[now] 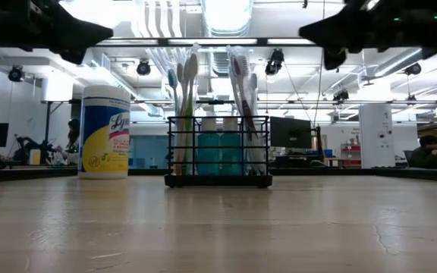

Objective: Pick & Place toothbrushing station
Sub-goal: Return to Home Position

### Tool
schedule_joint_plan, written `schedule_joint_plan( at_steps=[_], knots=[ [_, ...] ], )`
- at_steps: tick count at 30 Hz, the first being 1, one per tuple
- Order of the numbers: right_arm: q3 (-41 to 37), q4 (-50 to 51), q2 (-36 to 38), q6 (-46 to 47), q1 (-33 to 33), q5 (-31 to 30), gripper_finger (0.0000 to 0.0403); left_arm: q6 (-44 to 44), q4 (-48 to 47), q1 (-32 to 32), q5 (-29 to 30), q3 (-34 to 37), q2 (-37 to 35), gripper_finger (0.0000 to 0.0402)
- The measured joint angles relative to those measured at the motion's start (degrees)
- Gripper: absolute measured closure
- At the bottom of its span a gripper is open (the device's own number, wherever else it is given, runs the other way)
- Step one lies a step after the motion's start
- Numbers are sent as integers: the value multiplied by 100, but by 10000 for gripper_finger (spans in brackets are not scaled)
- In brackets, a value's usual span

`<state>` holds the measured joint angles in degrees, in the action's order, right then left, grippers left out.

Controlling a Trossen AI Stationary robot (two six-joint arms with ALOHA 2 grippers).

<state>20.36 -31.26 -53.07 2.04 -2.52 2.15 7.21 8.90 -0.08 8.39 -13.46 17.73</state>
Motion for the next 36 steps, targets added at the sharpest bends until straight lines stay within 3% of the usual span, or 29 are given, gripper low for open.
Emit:
schedule_joint_plan(
  at_steps=[12, 18, 29, 36],
  knots=[
    [-1227, -792, 1645, 363, 22, 0, 394, 294, 199, -6, 310, 810, -1176, 401],
    [-1589, -771, 2439, 258, -20, -113, 394, 429, -404, -8, 789, 1043, -1767, 401],
    [-1987, 547, 3940, 224, -70, -519, 394, 643, -787, -6, 711, 1113, -1768, 401],
    [-1985, 1234, 4451, 142, -68, -709, 394, 404, -1063, -8, 552, 1124, -1768, 397]
  ],
)
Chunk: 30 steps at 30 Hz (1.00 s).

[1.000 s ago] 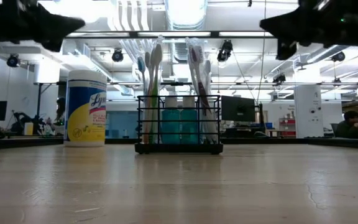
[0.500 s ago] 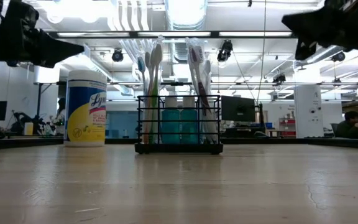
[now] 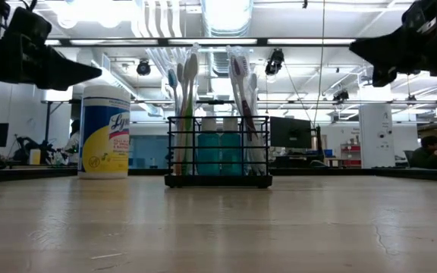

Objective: Pick & Place toothbrushing station
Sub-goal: Return to Home Position

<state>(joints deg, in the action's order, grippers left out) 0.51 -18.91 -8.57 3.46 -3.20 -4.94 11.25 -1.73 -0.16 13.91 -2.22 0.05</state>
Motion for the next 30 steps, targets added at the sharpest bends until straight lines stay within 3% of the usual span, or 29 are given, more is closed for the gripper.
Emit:
schedule_joint_plan(
  at_steps=[8, 15, 30],
  knots=[
    [0, 390, 53, -176, -2, -443, 394, -67, 86, -13, -151, 53, 11, 400],
    [0, 379, 58, -171, 4, -426, 394, -546, 316, -13, -744, 173, 94, 400],
    [0, 383, 62, -179, 4, -424, 394, -476, 319, -13, -685, 181, 90, 399]
  ],
)
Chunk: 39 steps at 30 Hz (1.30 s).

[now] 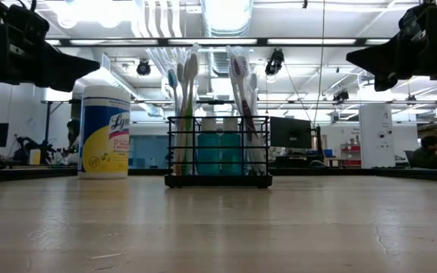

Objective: Pick & Place toothbrushing station
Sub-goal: Return to Home Position

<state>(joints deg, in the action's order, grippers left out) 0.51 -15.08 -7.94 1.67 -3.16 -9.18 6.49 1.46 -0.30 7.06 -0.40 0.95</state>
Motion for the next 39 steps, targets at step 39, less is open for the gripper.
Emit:
schedule_joint_plan(
  at_steps=[39],
  knots=[
    [4, -574, -676, -26, 0, 4, 394, -222, 187, -2, -189, -20, -17, 394]
  ],
)
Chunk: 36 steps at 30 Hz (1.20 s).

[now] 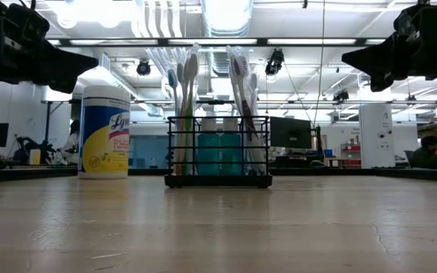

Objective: Pick & Place toothbrushing station
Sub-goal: Return to Home Position

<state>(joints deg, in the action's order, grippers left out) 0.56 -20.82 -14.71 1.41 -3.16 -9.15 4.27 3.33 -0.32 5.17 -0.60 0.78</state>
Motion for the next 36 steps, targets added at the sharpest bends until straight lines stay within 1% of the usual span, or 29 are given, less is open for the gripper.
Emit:
schedule_joint_plan(
  at_steps=[36],
  knots=[
    [2, 59, -3, 53, 0, 0, 394, -89, -100, 0, 0, 0, 20, 392]
  ],
)
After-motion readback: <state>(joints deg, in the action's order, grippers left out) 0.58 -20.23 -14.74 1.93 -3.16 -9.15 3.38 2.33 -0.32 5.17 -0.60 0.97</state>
